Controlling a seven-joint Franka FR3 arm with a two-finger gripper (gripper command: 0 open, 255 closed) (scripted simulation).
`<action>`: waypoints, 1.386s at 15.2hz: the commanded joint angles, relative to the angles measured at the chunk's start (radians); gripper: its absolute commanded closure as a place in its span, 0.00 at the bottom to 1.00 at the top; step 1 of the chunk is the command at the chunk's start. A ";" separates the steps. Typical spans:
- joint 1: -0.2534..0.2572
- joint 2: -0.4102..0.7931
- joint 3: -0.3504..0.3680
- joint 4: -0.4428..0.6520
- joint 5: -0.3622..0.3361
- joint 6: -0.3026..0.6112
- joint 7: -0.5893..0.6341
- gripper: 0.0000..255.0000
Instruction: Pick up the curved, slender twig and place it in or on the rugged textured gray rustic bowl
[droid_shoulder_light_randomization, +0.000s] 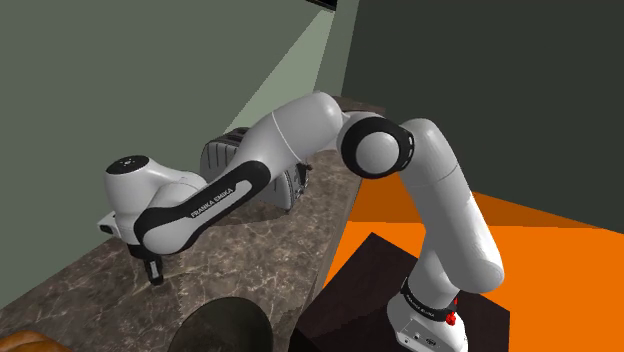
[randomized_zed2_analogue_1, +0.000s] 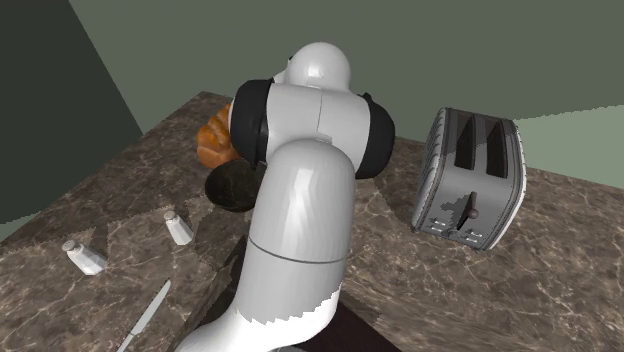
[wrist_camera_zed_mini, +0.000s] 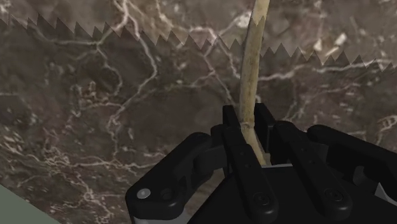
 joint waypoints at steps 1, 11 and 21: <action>-0.004 -0.018 0.003 -0.007 0.004 -0.012 -0.001 1.00; -0.014 -0.088 0.021 0.019 0.029 -0.106 -0.017 1.00; -0.018 -0.142 0.035 0.070 0.051 -0.209 -0.032 1.00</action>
